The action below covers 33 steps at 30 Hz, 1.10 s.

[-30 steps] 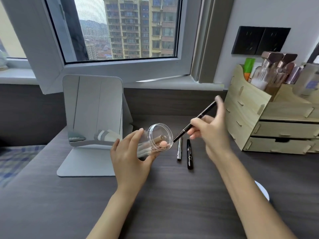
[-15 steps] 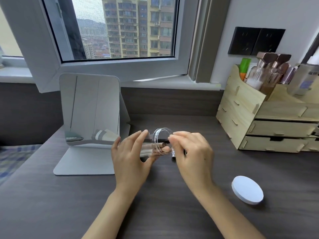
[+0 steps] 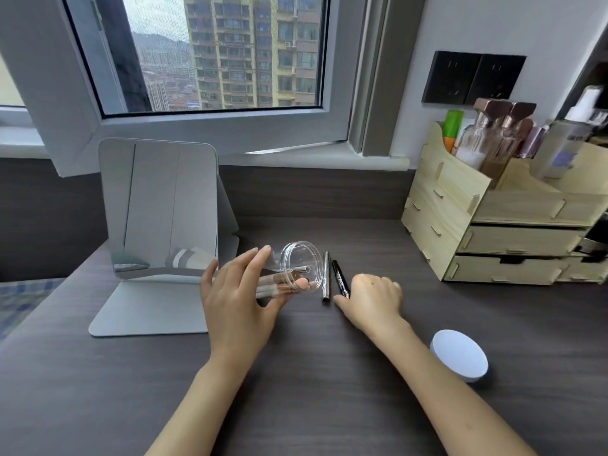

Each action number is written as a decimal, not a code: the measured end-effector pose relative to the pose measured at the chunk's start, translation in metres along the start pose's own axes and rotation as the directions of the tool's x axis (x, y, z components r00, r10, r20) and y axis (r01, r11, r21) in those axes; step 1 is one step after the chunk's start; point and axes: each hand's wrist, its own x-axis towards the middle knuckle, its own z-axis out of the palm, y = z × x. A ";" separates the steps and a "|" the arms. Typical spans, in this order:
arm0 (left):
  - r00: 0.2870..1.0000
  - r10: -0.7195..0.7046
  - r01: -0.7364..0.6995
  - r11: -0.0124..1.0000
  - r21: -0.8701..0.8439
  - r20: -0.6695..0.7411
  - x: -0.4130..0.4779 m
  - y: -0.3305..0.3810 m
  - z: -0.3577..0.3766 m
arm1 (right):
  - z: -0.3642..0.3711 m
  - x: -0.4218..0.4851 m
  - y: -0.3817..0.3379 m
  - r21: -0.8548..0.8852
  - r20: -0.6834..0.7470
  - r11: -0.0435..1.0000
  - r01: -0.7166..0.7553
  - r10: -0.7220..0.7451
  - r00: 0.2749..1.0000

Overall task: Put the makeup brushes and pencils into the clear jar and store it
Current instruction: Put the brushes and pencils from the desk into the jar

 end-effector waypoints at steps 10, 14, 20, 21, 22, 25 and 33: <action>1.000 0.002 -0.002 1.000 -0.012 0.001 0.000 0.002 -0.001 | -0.032 -0.022 0.027 0.931 -0.076 0.363 0.029 0.116 0.990; 1.000 0.023 -0.023 1.000 -0.018 0.014 -0.001 0.005 0.000 | -0.053 -0.045 0.010 0.982 -0.175 0.056 0.179 -0.064 0.982; 0.999 0.010 -0.009 1.000 -0.022 0.030 -0.002 0.004 -0.006 | -0.046 -0.043 -0.026 0.937 -0.212 0.258 0.236 -0.117 0.970; 0.999 0.004 -0.004 1.000 -0.021 0.031 -0.001 0.004 -0.006 | -0.044 -0.041 -0.028 0.932 -0.213 0.278 0.233 -0.102 0.972; 0.999 -0.001 0.002 1.000 -0.020 0.032 -0.001 0.004 -0.006 | -0.042 -0.039 -0.029 0.925 -0.220 0.299 0.235 -0.085 0.972; 0.999 -0.015 0.016 1.000 -0.018 0.028 0.000 0.003 -0.006 | -0.039 -0.035 -0.027 0.846 -0.307 0.445 0.294 -0.046 0.951; 1.000 -0.023 0.023 1.000 -0.013 -0.005 0.000 0.002 -0.005 | -0.031 -0.023 -0.008 0.837 -0.340 0.479 0.265 0.074 0.938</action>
